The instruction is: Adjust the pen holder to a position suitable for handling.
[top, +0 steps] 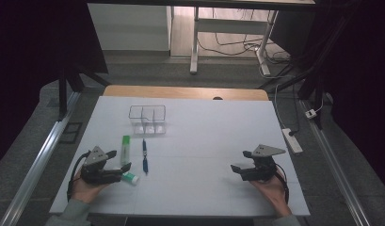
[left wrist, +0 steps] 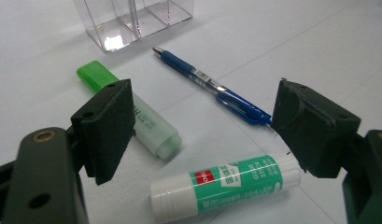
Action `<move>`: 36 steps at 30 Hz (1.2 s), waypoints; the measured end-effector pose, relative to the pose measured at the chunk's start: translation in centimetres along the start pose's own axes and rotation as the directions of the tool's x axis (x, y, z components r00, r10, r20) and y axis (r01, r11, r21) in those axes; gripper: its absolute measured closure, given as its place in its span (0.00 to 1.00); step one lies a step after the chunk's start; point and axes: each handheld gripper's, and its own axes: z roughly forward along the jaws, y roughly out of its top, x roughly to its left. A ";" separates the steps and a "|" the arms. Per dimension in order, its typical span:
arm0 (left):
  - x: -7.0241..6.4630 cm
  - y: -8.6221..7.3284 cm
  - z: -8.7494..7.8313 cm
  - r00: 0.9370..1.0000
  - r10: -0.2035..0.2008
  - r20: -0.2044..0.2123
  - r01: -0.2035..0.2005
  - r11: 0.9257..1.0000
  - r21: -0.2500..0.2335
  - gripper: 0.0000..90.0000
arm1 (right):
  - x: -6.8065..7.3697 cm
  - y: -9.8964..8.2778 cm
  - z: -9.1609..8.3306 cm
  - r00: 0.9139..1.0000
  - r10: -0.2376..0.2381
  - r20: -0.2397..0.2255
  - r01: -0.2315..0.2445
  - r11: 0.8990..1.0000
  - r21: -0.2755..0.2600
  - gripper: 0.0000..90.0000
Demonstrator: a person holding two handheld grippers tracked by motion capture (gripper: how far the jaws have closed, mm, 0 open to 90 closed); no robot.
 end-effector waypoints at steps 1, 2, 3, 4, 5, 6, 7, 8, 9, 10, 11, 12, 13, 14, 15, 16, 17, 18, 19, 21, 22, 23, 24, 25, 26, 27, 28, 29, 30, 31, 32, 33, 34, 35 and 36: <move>0.0 0.0 0.0 1.000 -0.001 0.001 0.001 1.000 0.002 0.23 | -0.1 0.0 0.0 1.000 0.001 -0.001 -0.001 1.000 -0.002 0.23; 0.0 -0.1 0.0 1.000 -0.001 0.002 0.001 1.000 0.003 0.23 | 0.0 0.1 0.1 1.000 0.001 -0.002 -0.001 1.000 -0.002 0.23; 0.0 -0.1 -0.1 1.000 -0.001 0.002 0.001 1.000 0.001 0.23 | 0.0 0.1 0.1 1.000 -0.001 -0.001 0.001 1.000 0.001 0.23; 0.0 -0.1 -0.1 1.000 0.003 -0.001 -0.003 1.000 -0.007 0.23 | 0.0 0.1 0.2 1.000 -0.003 -0.002 0.003 1.000 0.002 0.23; 0.0 -0.1 -0.1 1.000 0.003 -0.001 -0.003 1.000 -0.007 0.22 | 0.0 0.1 0.2 1.000 -0.008 -0.006 0.008 1.000 0.007 0.23; 0.0 -0.1 -0.1 1.000 0.005 -0.005 -0.005 1.000 -0.007 0.22 | 0.1 0.1 0.2 1.000 -0.010 0.000 0.010 1.000 0.011 0.23; 0.0 -0.1 0.0 1.000 0.004 -0.006 -0.004 1.000 -0.004 0.21 | 0.1 0.0 0.2 1.000 -0.011 0.000 0.011 1.000 0.014 0.23; 0.0 -0.1 0.1 1.000 0.006 -0.006 -0.006 1.000 0.001 0.21 | 0.1 0.0 0.2 1.000 -0.014 0.001 0.014 1.000 0.016 0.23; 0.0 -0.1 0.2 1.000 0.005 -0.006 -0.005 1.000 0.007 0.21 | 0.1 0.0 0.2 1.000 -0.011 0.000 0.011 1.000 0.017 0.23; 0.0 -0.1 0.2 1.000 0.005 -0.006 -0.005 1.000 0.007 0.21 | 0.0 0.0 0.2 1.000 -0.008 -0.001 0.008 1.000 0.018 0.23; 0.1 -0.1 0.2 1.000 0.003 -0.005 -0.003 1.000 0.008 0.21 | 0.0 0.0 0.2 1.000 -0.004 0.000 0.004 1.000 0.016 0.23; 0.1 -0.1 0.2 1.000 0.003 -0.005 -0.003 1.000 0.008 0.21 | 0.0 0.0 0.2 1.000 -0.004 0.000 0.004 1.000 0.016 0.23; 0.2 -0.1 0.3 1.000 0.002 -0.005 -0.002 1.000 0.008 0.21 | 0.0 -0.1 0.1 1.000 -0.003 0.005 0.003 1.000 0.019 0.23; 0.2 -0.1 0.3 1.000 0.001 -0.006 -0.001 1.000 0.007 0.20 | -0.1 -0.1 0.1 1.000 -0.003 0.006 0.003 1.000 0.021 0.23; 0.2 -0.1 0.3 1.000 -0.001 -0.006 0.001 1.000 0.007 0.20 | -0.1 -0.1 0.1 1.000 -0.003 0.006 0.003 1.000 0.021 0.23; 0.3 0.0 0.4 1.000 -0.008 -0.007 0.008 1.000 0.008 0.20 | -0.1 -0.2 0.1 1.000 -0.002 0.005 0.002 1.000 0.022 0.24; 0.4 0.0 0.4 1.000 -0.010 -0.006 0.010 1.000 0.009 0.20 | -0.1 -0.2 0.1 1.000 -0.002 0.007 0.002 1.000 0.024 0.24; 0.4 0.0 0.4 1.000 -0.010 -0.006 0.010 1.000 0.009 0.20 | -0.1 -0.2 0.1 1.000 -0.002 0.007 0.002 1.000 0.024 0.24; 0.4 0.1 0.4 1.000 -0.011 -0.007 0.011 1.000 0.009 0.20 | -0.1 -0.2 0.1 1.000 0.000 0.008 0.000 1.000 0.024 0.24; 0.4 0.2 0.5 1.000 -0.009 -0.008 0.009 1.000 0.010 0.20 | -0.1 -0.2 0.1 1.000 0.000 0.010 0.000 1.000 0.027 0.24; 0.4 0.3 0.5 1.000 -0.009 -0.010 0.009 1.000 0.010 0.20 | -0.1 -0.2 0.1 1.000 0.000 0.010 0.000 1.000 0.027 0.24; 0.4 0.4 0.5 1.000 -0.010 -0.009 0.011 1.000 0.011 0.21 | -0.1 -0.2 0.1 1.000 -0.003 0.014 0.002 1.000 0.031 0.24; 0.5 0.4 0.5 1.000 -0.010 -0.008 0.010 1.000 0.011 0.21 | -0.1 -0.2 0.2 1.000 -0.003 0.016 0.003 0.999 0.032 0.24; 0.5 0.5 0.5 1.000 -0.010 -0.009 0.010 1.000 0.009 0.21 | -0.1 -0.2 0.2 1.000 -0.003 0.016 0.003 0.999 0.032 0.24; 0.5 0.6 0.6 1.000 -0.012 -0.008 0.012 1.000 0.006 0.22 | 0.0 -0.2 0.1 1.000 -0.003 0.016 0.003 1.000 0.030 0.24; 0.6 0.7 0.6 1.000 -0.011 -0.006 0.011 1.000 0.002 0.23 | 0.0 -0.1 0.1 1.000 -0.004 0.016 0.004 1.000 0.026 0.24; 0.6 1.0 0.7 1.000 -0.014 -0.006 0.014 1.000 -0.002 0.24 | 0.0 -0.1 0.1 1.000 -0.002 0.016 0.002 1.000 0.021 0.24; 0.7 1.1 0.8 1.000 -0.015 -0.007 0.015 1.000 -0.002 0.24 | -0.1 -0.1 0.1 1.000 -0.004 0.017 0.004 1.000 0.019 0.24; 0.7 1.4 0.9 1.000 -0.017 -0.007 0.017 1.000 -0.002 0.24 | -0.1 -0.1 0.1 1.000 -0.005 0.018 0.005 1.000 0.020 0.24; 0.8 1.6 1.0 1.000 -0.018 -0.006 0.018 1.000 -0.001 0.24 | -0.1 -0.1 0.1 1.000 -0.005 0.018 0.005 1.000 0.020 0.24; 0.8 1.8 1.1 1.000 -0.018 -0.009 0.018 1.000 -0.001 0.25 | -0.1 -0.1 0.1 1.000 -0.001 0.014 0.001 1.000 0.018 0.24; 0.8 1.9 1.2 1.000 -0.017 -0.011 0.017 1.000 -0.001 0.25 | -0.1 -0.1 0.1 1.000 -0.001 0.014 0.001 1.000 0.018 0.24; 0.9 2.0 1.3 1.000 -0.018 -0.014 0.018 1.000 0.002 0.25 | -0.1 -0.2 0.1 1.000 -0.001 0.014 0.001 1.000 0.017 0.24; 0.9 2.2 1.4 1.000 -0.019 -0.017 0.019 1.000 0.006 0.26 | 0.0 -0.2 0.1 1.000 -0.001 0.009 0.001 1.000 0.014 0.24; 0.9 2.3 1.5 1.000 -0.020 -0.020 0.020 1.000 0.010 0.26 | 0.0 -0.2 0.1 1.000 -0.001 0.009 0.001 1.000 0.014 0.24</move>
